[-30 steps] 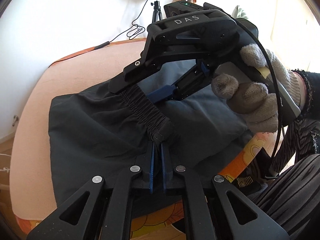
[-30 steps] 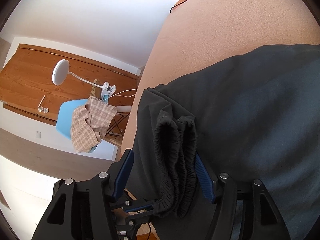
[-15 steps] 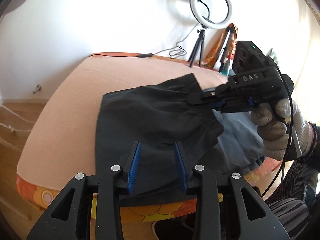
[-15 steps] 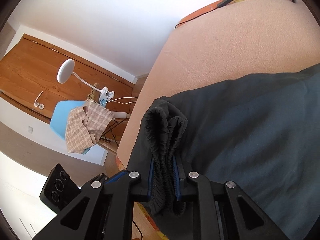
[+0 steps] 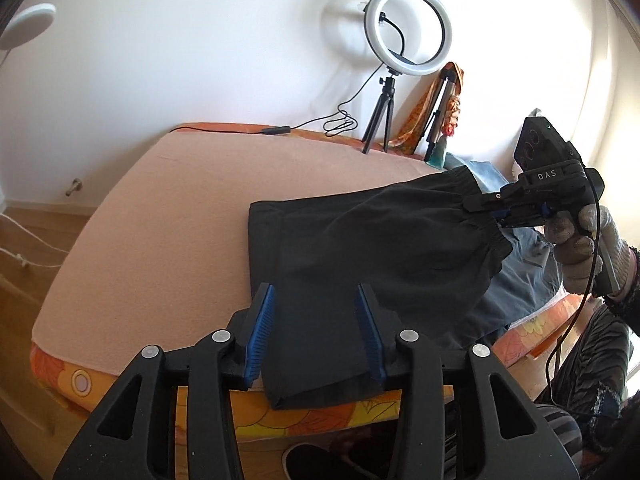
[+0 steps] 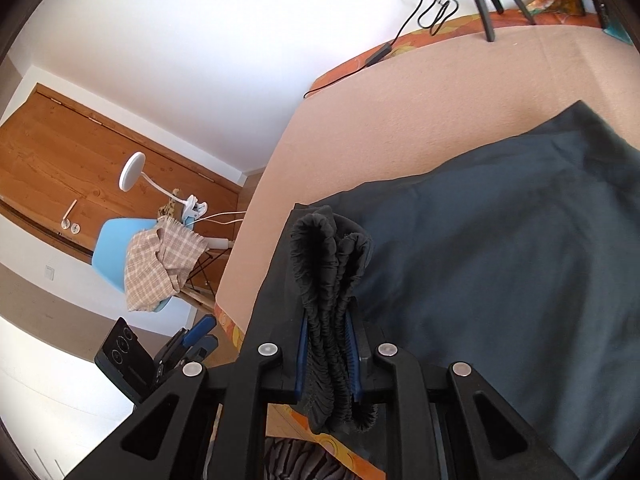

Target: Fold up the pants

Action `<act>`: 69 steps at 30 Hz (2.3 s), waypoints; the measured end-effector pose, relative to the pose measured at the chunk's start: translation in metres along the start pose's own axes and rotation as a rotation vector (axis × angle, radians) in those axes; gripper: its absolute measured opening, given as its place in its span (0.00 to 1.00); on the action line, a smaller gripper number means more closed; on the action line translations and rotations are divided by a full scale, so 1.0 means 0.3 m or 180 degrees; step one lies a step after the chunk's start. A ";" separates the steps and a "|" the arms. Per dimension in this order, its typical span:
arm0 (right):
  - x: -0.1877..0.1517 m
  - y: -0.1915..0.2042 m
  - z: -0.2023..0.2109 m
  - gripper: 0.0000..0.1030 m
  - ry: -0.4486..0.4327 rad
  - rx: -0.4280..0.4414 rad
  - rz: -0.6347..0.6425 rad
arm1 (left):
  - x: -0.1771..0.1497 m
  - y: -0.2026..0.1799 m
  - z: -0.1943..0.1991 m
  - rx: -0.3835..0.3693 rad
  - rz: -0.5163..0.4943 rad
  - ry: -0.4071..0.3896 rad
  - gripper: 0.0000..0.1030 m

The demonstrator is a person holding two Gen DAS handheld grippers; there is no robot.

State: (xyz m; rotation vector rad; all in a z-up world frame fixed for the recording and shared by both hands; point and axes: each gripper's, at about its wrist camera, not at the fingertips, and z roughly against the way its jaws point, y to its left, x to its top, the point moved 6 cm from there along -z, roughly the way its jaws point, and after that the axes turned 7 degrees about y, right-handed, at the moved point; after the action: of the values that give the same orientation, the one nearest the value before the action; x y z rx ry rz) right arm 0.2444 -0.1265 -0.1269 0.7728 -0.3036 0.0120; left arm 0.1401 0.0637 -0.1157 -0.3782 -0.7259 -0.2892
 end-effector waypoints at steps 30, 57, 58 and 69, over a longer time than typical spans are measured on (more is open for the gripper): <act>-0.164 -0.494 0.693 0.15 -0.0452 -0.1025 -0.0551 | 0.047 -0.323 -0.207 -0.0395 -0.0331 0.0293 0.60; -0.268 -0.944 0.922 0.22 -0.0391 -0.1946 -0.1006 | 0.012 -0.510 -0.345 -0.0558 -0.0537 0.0736 0.60; -0.271 -0.954 0.923 0.28 -0.0371 -0.2024 -0.1008 | 0.008 -0.507 -0.347 -0.0561 -0.0534 0.0751 0.60; -0.273 -0.729 0.956 0.38 -0.0749 -0.2604 -0.0254 | -0.035 -0.478 -0.375 -0.0655 -0.0121 0.0900 0.60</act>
State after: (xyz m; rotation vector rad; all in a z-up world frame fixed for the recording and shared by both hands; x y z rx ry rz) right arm 0.1165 -0.4728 -0.1060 -0.0305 -0.4581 -0.2660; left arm 0.1438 -0.1115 -0.1664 -0.5072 -0.4267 -0.4454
